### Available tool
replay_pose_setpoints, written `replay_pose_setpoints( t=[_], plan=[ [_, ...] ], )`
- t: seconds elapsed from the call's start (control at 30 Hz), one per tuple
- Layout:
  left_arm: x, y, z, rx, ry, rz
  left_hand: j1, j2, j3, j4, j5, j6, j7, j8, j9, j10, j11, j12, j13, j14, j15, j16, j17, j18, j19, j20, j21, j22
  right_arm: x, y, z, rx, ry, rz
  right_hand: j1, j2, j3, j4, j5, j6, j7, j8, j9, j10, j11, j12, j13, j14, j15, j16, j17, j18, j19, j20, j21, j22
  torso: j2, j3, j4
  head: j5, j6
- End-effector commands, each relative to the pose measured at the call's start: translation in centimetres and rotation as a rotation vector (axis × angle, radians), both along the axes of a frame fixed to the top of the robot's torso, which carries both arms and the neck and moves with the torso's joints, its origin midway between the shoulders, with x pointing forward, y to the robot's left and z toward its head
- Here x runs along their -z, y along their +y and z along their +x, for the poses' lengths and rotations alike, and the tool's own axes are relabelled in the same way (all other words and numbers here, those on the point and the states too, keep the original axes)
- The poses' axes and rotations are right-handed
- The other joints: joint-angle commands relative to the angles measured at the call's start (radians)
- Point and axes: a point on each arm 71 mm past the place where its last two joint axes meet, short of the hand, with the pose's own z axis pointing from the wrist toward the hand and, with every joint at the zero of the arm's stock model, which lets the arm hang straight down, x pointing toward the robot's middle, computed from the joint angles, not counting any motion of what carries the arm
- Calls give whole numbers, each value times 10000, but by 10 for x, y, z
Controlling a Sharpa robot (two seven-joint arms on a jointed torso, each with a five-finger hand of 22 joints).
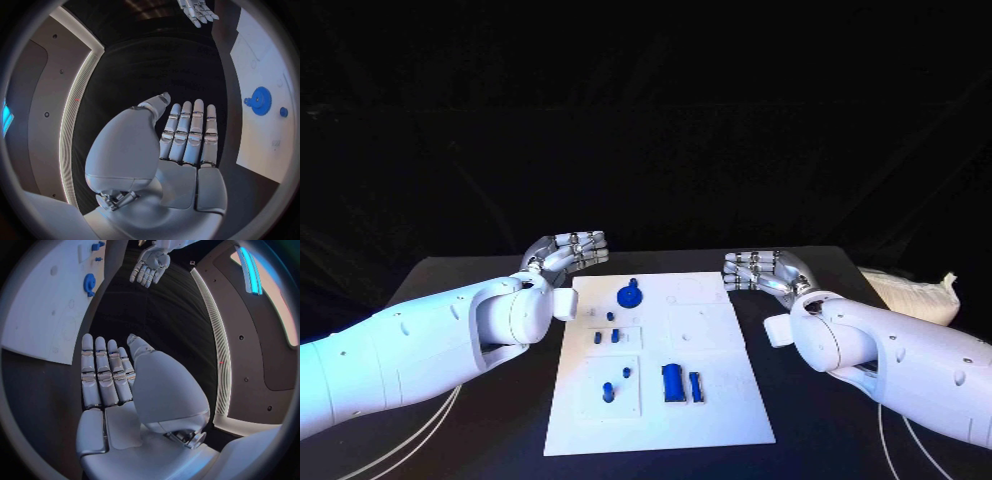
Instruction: Assemble the parts on the task board
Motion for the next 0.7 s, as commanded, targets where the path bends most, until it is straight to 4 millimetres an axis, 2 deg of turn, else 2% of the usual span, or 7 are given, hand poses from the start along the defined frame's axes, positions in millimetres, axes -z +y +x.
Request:
replay_pose_setpoints(
  t=[0.03, 0.23, 0.27, 0.5, 0.57, 0.6, 0.7],
  plan=[
    [0, 4, 2, -477, -406, 0, 1, 113, -91, -9, -5, -58, 6, -59, -3, -66, 12, -14, -7, -11, 92, -77, -21, 144, -24, 38, -52, -64, -2, 4, 3, -229, -295, 1062, -149, 37, -2, -172, -93, -16, -14, -50, -141, -68, -16, -55, -132, 280, -51, 0, -181, 142, 344, -63, -180, -258, -79, 44, -19, 15, 115],
    [5, 5, 2, -469, -394, -35, -2, 142, -122, -1, -1, -43, 2, -56, 1, -48, 5, 0, -3, 15, 91, -141, -33, 148, 16, 41, -42, -123, -2, 11, 6, -569, -567, 934, -236, 125, 5, -433, -125, 68, -6, -42, -339, 11, -98, -48, -141, 1182, -274, 136, -349, 153, 1249, -338, -159, -514, -72, 78, -38, 24, 198],
    [6, 5, 1, -348, -108, 73, -4160, 429, -1218, -830, -403, -3038, -599, -723, -655, -3210, -493, -658, -626, -2980, -401, -660, -737, -514, -2240, -792, -713, -1592, 2, 5, 5, -72, -156, 559, -4548, 341, -434, -721, -836, -2839, -579, -678, -1232, -3301, -491, -671, -754, -2506, -1218, -641, -1192, -510, -2040, -896, -710, -1378, -64, 46, -8, 8, 146],
    [3, -4, -5, -435, -313, 411, -6348, 1359, -1869, -830, -610, -4670, -914, -723, -655, -4934, -740, -658, -626, -4573, -588, -974, -737, -679, -3422, -1193, -713, -2388, -7, 13, 2, 228, -406, 718, -6965, 341, -669, -1508, -1249, -4346, -893, -678, -1232, -5046, -760, -671, -754, -4403, -1218, -641, -1192, -677, -3720, -1235, -987, -1881, -95, 55, 280, -136, 466],
    [1, -9, -9, -486, -439, 594, -6921, 1359, -2028, -830, -1343, -5093, -998, -723, -655, -5380, -816, -658, -626, -4989, -649, -1053, -737, -679, -3734, -1305, -713, -2594, -12, 17, -1, 395, -531, 795, -7571, 341, -737, -1508, -1353, -4741, -973, -678, -1232, -5500, -820, -671, -754, -4904, -1218, -641, -1192, -677, -4165, -1317, -1061, -2004, -110, 59, 419, -205, 621],
    [0, -12, -12, -518, -519, 702, -7219, 1359, -2112, -830, -1343, -5310, -1040, -723, -655, -5611, -853, -658, -626, -5205, -1378, -1084, -737, -739, -3897, -1365, -713, -2701, -15, 20, -2, 496, -601, 837, -7871, 341, -1450, -1508, -1401, -4937, -1013, -678, -1232, -5727, -1540, -671, -754, -5152, -1218, -641, -1192, -733, -4386, -1359, -1097, -2065, -116, 61, 475, -233, 683],
    [-4, -23, -20, -631, -814, 1057, -7884, 1359, -2296, -830, -1343, -5798, -1139, -723, -655, -6129, -933, -658, -626, -5686, -1378, -1177, -737, -790, -4254, -1495, -713, -2939, -24, 28, -8, 839, -817, 959, -8595, 341, -1450, -1508, -1526, -5412, -1112, -678, -1232, -6262, -1540, -671, -754, -5752, -1218, -641, -1192, -786, -4918, -1456, -1181, -2213, -128, 64, 589, -290, 810]
  ],
)
